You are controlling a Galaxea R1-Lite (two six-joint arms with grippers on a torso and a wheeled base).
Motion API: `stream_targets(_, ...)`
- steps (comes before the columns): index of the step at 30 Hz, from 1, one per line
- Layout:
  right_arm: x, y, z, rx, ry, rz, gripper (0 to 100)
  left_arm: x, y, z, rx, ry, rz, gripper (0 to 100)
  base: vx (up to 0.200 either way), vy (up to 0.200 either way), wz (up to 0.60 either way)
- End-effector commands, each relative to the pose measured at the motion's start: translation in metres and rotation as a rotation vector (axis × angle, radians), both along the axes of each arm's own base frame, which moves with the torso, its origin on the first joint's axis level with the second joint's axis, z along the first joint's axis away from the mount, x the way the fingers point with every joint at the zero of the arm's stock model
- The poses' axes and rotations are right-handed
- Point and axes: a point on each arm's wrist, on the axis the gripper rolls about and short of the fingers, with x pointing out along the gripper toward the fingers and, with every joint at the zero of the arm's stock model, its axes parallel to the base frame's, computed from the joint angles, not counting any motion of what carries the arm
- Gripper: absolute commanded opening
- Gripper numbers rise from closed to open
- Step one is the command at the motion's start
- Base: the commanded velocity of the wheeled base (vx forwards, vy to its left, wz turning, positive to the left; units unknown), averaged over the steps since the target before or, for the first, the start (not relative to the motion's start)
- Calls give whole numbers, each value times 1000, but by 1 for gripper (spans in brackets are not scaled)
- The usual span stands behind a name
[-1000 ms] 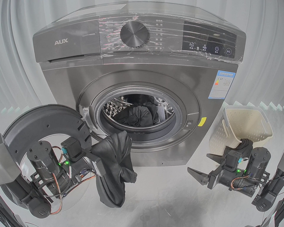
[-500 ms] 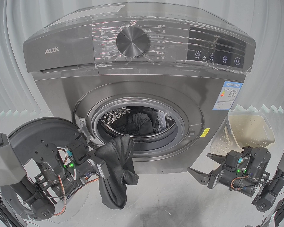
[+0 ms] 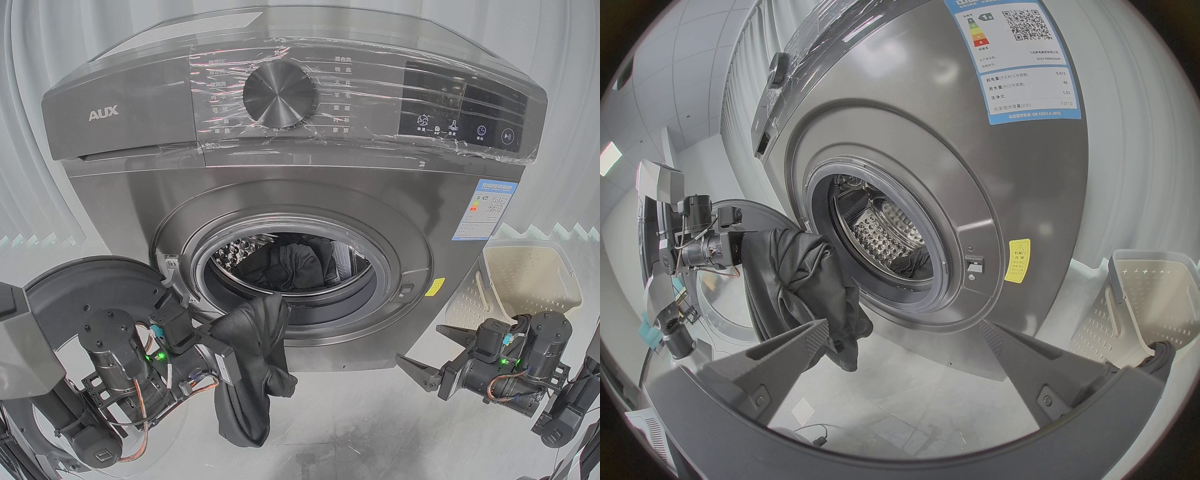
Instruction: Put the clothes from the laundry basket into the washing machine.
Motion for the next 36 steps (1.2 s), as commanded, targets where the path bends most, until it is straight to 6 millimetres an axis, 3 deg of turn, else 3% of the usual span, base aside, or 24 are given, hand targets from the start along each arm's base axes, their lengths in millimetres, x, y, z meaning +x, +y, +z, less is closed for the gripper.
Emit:
stream_targets(1,0,0,0,1,0,-1,100,-1,-6,1,-6,-8,0,0,0,0,0)
stream_targets(22,-2,1,1,1,-4,8,100,-4,-8,-1,6,-5,-7,0,29,0,0)
stream_targets(27,-7,8,1,-4,-3,39,100,-7,-17,-5,53,-18,-34,0,0,0,0)
stream_targets(36,-18,16,4,2,-15,84,100,-1,-33,-23,68,29,-220,0,0,0,0)
